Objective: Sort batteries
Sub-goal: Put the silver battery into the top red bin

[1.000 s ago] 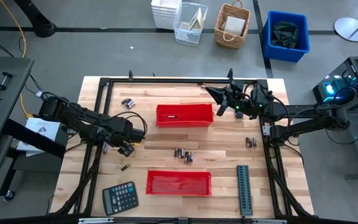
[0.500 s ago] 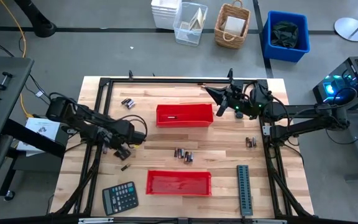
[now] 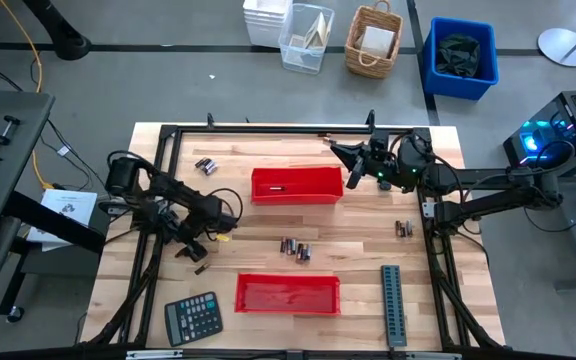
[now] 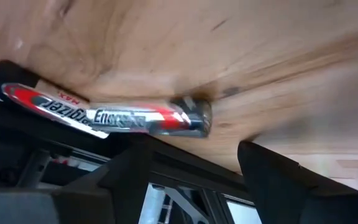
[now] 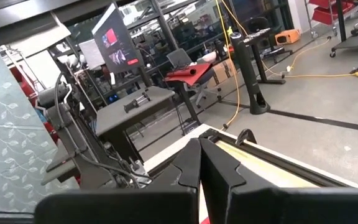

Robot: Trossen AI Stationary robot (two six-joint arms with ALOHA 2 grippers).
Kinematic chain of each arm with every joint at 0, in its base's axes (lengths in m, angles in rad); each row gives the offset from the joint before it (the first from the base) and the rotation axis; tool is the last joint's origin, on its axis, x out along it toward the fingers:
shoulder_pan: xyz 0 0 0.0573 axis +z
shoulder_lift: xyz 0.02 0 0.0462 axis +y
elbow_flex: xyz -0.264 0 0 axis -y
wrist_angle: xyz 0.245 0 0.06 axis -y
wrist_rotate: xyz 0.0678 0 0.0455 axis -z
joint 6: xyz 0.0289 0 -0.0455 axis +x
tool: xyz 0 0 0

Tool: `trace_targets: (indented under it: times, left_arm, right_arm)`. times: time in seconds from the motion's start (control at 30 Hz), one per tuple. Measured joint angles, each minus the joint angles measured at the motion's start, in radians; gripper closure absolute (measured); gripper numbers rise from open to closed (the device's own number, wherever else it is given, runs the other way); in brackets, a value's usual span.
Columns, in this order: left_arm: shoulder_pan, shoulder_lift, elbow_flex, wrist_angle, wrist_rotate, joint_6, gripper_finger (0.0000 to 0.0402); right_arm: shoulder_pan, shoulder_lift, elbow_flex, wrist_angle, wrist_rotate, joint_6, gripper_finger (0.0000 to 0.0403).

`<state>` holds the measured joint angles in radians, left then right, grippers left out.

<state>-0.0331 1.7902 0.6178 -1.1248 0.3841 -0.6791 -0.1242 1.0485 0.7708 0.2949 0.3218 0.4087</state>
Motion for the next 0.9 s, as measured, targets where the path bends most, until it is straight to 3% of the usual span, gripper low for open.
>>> trace_targets:
  times: [0.3,0.63,0.9]
  left_arm:
    - [0.052,0.012,0.036,-0.015,-0.035,0.073,0.0188]
    - [0.057,0.009,0.312,-0.230,-0.337,0.313,0.0200]
    - [0.186,0.015,0.328,-0.216,-0.482,0.439,0.0200]
  right_arm:
    - [0.000,0.000,0.000,-0.002,0.000,0.010,0.0402]
    - [0.000,0.000,0.000,-0.005,0.000,0.010,0.0402]
    - [0.000,0.000,0.000,-0.006,0.000,0.023,0.0402]
